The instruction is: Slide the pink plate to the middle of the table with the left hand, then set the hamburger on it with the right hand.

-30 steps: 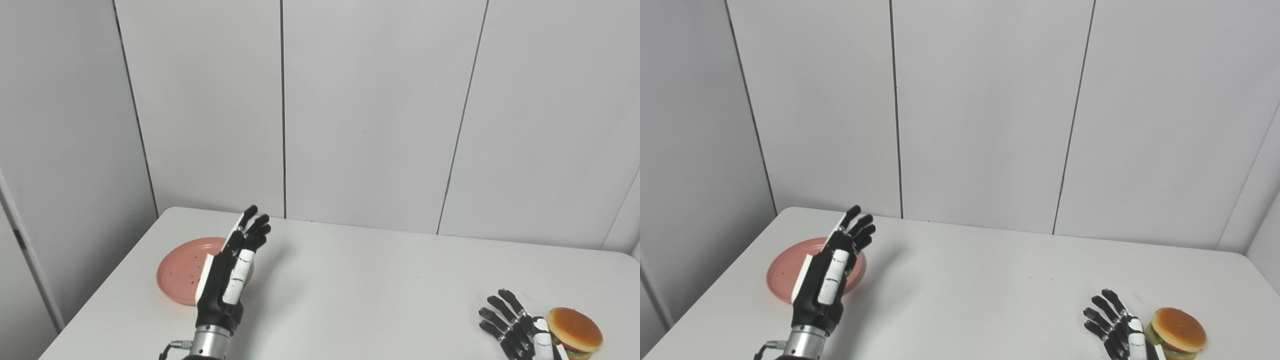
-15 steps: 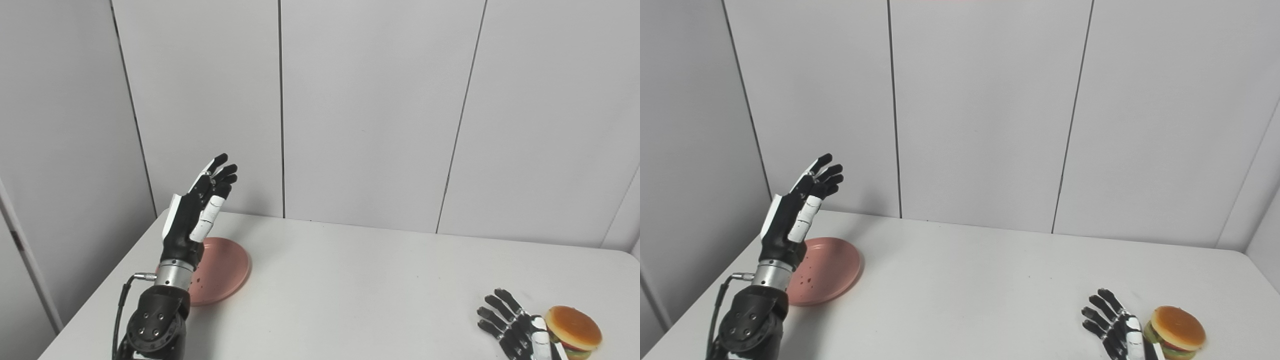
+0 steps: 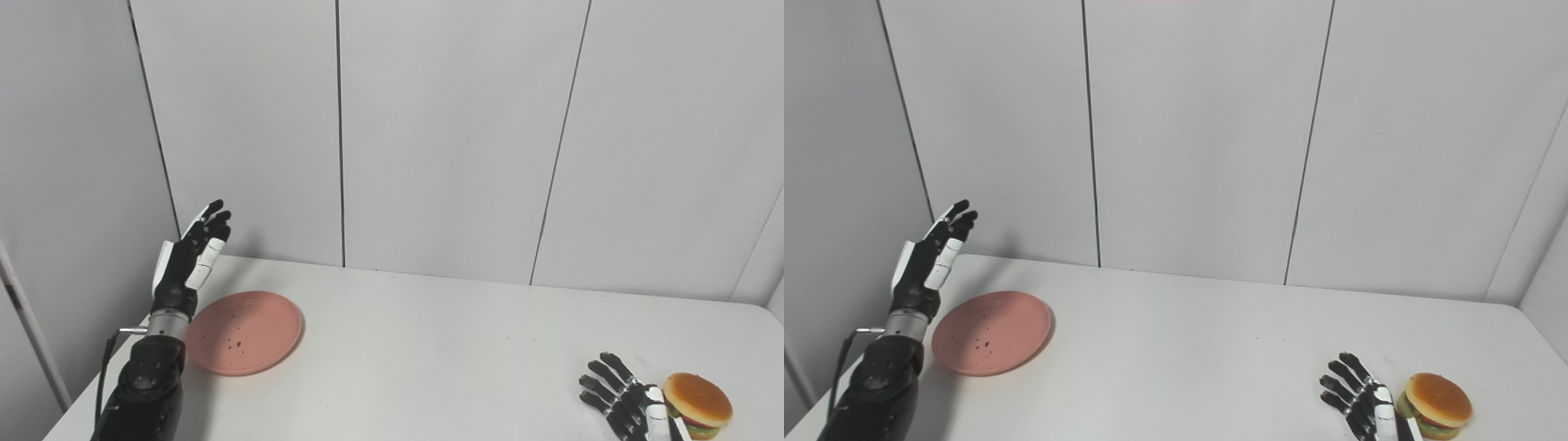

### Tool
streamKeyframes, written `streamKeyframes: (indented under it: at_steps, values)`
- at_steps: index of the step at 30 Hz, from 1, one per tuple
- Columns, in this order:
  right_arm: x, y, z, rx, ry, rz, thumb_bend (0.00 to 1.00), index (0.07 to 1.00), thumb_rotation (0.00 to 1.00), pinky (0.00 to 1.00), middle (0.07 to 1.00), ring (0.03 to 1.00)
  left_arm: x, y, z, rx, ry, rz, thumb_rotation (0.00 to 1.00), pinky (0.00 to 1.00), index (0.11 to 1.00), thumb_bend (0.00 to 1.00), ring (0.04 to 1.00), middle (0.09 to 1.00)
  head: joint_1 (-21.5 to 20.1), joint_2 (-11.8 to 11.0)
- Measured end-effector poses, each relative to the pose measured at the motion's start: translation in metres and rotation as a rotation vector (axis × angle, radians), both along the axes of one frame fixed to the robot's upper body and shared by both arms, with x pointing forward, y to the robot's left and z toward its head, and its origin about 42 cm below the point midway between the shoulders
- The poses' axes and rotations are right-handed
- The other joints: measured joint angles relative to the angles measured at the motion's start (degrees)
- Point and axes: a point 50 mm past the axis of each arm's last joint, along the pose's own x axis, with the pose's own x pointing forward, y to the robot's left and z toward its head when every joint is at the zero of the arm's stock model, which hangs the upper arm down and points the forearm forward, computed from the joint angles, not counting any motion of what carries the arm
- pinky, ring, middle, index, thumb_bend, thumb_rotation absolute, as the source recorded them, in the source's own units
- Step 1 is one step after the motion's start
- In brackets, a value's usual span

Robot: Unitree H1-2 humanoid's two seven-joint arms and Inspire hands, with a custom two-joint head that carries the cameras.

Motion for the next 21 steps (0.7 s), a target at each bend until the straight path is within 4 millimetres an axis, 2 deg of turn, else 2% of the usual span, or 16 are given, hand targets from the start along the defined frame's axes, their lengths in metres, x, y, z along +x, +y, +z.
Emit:
streamKeyframes:
  at_steps: [4,9,12,15,19,21]
  values:
    - [0.000,-0.001,0.000,-0.002,0.000,0.002,0.80,0.843,0.99,0.77,0.833,0.786,0.004,0.017,-0.010,-0.002,0.039,0.027,0.85,0.92,0.865,1.00,0.913,0.895,-0.26,0.44]
    - [-0.002,-0.001,0.001,-0.004,-0.003,0.004,0.81,0.835,0.98,0.77,0.826,0.779,0.001,0.029,-0.035,-0.022,0.122,0.059,0.85,0.89,0.854,1.00,0.902,0.890,-0.09,0.62]
    - [-0.002,-0.001,0.001,-0.006,-0.003,0.003,0.80,0.834,0.98,0.77,0.826,0.778,-0.002,0.033,-0.045,-0.035,0.159,0.080,0.86,0.88,0.865,0.96,0.896,0.885,0.09,0.79]
    - [-0.002,-0.002,0.001,-0.003,-0.004,0.003,0.80,0.834,0.98,0.77,0.828,0.778,-0.002,0.037,-0.050,-0.042,0.183,0.101,0.87,0.87,0.866,0.90,0.900,0.894,0.26,0.88]
    - [-0.002,-0.002,0.001,0.000,-0.004,0.006,0.80,0.832,0.98,0.77,0.823,0.780,-0.001,0.040,-0.049,-0.045,0.192,0.107,0.86,0.89,0.871,0.91,0.903,0.898,0.26,0.97]
    - [-0.002,-0.002,0.001,0.000,-0.004,0.007,0.79,0.832,0.98,0.77,0.821,0.777,0.000,0.041,-0.051,-0.068,0.200,0.107,0.84,0.85,0.874,0.91,0.904,0.899,0.26,0.97]
